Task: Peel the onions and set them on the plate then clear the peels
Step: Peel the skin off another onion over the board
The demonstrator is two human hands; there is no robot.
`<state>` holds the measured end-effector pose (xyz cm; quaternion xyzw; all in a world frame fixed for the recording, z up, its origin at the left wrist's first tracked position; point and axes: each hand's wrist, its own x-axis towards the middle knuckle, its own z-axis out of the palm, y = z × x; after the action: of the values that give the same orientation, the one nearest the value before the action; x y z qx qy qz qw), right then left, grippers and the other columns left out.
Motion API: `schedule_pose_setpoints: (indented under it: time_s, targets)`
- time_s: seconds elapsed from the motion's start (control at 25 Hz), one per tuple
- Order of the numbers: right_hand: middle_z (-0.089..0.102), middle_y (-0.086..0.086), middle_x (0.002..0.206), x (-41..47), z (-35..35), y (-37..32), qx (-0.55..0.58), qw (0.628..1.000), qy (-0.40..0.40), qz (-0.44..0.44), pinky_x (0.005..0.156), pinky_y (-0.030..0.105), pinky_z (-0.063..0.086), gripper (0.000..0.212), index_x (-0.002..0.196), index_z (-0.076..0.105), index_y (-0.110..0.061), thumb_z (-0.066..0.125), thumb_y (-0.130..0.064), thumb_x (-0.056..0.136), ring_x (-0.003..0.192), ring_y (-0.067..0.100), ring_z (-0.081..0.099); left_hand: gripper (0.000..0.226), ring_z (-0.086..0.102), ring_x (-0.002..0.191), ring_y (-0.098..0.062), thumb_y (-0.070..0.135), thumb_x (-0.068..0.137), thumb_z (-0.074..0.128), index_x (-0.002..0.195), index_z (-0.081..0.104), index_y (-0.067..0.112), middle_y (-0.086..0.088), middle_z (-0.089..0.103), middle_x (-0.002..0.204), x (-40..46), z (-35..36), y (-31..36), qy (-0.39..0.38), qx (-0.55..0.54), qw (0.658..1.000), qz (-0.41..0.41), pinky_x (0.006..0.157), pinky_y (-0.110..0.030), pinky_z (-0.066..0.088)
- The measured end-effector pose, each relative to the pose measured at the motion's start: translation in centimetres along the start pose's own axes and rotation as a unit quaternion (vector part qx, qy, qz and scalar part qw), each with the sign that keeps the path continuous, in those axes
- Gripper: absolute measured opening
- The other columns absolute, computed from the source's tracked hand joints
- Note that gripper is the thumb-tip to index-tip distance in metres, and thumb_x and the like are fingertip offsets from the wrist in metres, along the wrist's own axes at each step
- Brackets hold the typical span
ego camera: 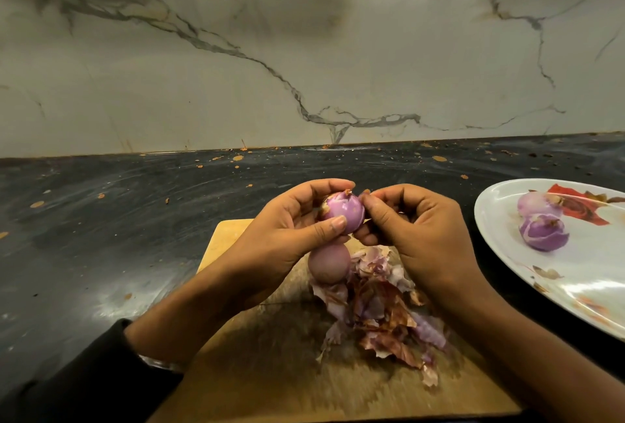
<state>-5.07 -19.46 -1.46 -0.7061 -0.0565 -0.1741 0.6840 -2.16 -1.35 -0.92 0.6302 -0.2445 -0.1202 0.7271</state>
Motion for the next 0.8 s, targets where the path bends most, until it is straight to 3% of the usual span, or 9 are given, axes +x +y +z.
schedule_pose_setpoints:
  time_s: [0.36, 0.6, 0.72, 0.8]
  targets:
    - [0.072, 0.009, 0.072, 0.16, -0.07, -0.17, 0.039, 0.997, 0.002, 0.061, 0.060, 0.023, 0.057, 0.010, 0.094, 0.068, -0.006, 0.060, -0.011, 0.097, 0.064, 0.017, 0.071, 0.045, 0.067, 0.111, -0.026, 0.008, 0.084, 0.061, 0.128, 0.056, 0.011, -0.012, 0.067, 0.125, -0.02, 0.04, 0.22, -0.004, -0.049, 0.999, -0.020, 0.088, -0.030, 0.057]
    - [0.073, 0.019, 0.077, 0.07, -0.45, -0.47, 0.049, 0.995, 0.034, 0.077, 0.054, 0.025, 0.057, 0.015, 0.078, 0.059, 0.000, 0.063, -0.002, 0.093, 0.066, 0.023, 0.074, 0.044, 0.066, 0.115, -0.031, 0.008, 0.079, 0.065, 0.122, 0.056, 0.010, -0.015, 0.066, 0.126, 0.08, -0.15, 0.10, 0.018, -0.072, 0.997, -0.024, 0.087, -0.033, 0.059]
    - [0.071, 0.017, 0.076, 0.02, -0.58, -0.69, 0.037, 0.997, 0.004, 0.067, 0.049, 0.026, 0.054, 0.007, 0.088, 0.060, -0.002, 0.061, 0.004, 0.091, 0.059, 0.022, 0.070, 0.048, 0.069, 0.104, -0.025, 0.007, 0.078, 0.067, 0.125, 0.059, 0.014, -0.009, 0.069, 0.115, 0.12, -0.17, 0.13, 0.024, -0.050, 0.998, -0.018, 0.083, -0.031, 0.059]
    - [0.069, 0.013, 0.074, -0.03, -0.46, -0.57, 0.006, 0.998, -0.027, 0.055, 0.049, 0.026, 0.052, 0.018, 0.094, 0.068, -0.007, 0.054, 0.005, 0.094, 0.058, 0.020, 0.066, 0.044, 0.069, 0.093, -0.018, 0.008, 0.076, 0.069, 0.118, 0.064, 0.017, -0.001, 0.071, 0.103, 0.13, -0.17, 0.17, 0.028, -0.024, 0.999, -0.009, 0.080, -0.029, 0.059]
